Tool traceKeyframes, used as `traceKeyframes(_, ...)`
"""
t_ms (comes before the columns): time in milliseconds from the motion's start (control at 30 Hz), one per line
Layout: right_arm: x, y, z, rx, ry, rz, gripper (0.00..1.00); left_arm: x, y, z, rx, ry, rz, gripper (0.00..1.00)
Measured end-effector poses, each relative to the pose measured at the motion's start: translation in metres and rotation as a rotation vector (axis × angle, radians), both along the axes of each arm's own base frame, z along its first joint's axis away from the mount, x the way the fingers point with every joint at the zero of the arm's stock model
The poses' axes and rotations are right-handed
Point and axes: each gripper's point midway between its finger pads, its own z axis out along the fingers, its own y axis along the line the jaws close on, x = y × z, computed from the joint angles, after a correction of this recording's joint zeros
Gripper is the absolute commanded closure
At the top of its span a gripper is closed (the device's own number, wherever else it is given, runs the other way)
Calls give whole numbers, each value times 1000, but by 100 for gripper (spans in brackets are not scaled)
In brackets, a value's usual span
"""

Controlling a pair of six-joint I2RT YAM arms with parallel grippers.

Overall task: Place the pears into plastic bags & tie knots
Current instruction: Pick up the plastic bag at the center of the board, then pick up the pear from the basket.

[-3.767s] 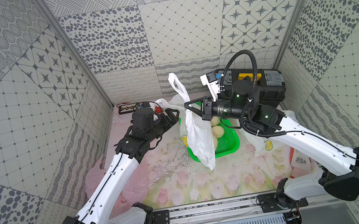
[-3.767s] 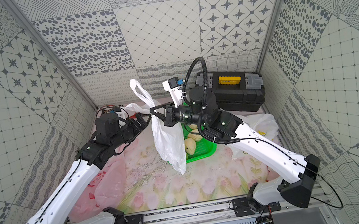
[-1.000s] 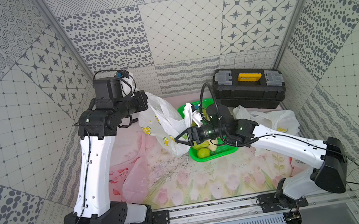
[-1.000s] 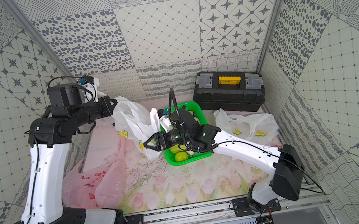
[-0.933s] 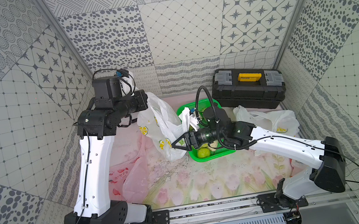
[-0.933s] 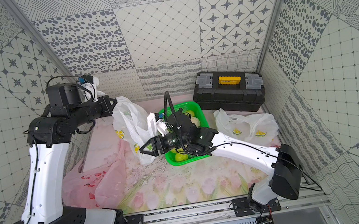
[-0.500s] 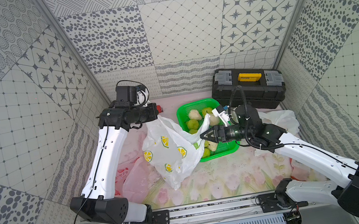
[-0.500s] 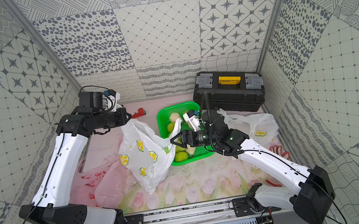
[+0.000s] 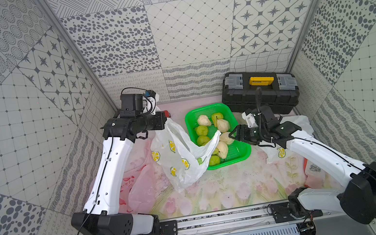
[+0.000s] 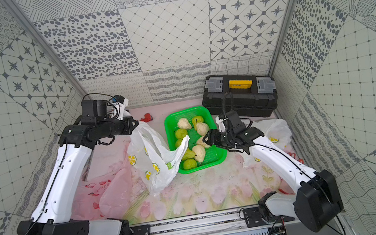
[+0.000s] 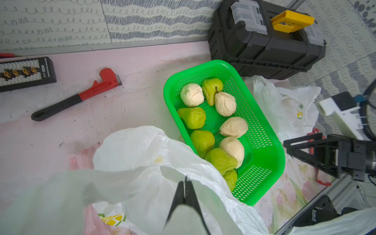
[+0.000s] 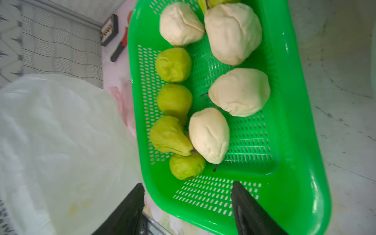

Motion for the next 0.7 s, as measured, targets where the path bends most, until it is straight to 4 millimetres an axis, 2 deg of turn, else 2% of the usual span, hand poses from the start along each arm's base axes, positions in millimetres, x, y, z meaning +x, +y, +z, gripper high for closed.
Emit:
traceKeyframes(100, 2, 4, -14, -124, 4, 7, 21, -6, 0, -1, 4, -15, -22, 100)
traceKeyframes(267, 26, 0, -28, -271, -19, -32, 21, -11, -5, -13, 1, 10, -59, 100)
traceKeyframes(367, 37, 6, -33, -298, -14, -19, 21, -13, -7, -18, -4, 25, -72, 100)
traceKeyframes(433, 37, 21, -33, -299, -27, 31, 20, -13, -8, -20, -4, 27, -78, 100)
traceKeyframes(567, 23, 62, -28, -251, -59, 190, 18, -16, -9, -21, -7, 19, -94, 100)
traceKeyframes(700, 17, 93, -26, -232, -81, 323, 6, -17, -9, -21, -6, 8, -104, 100)
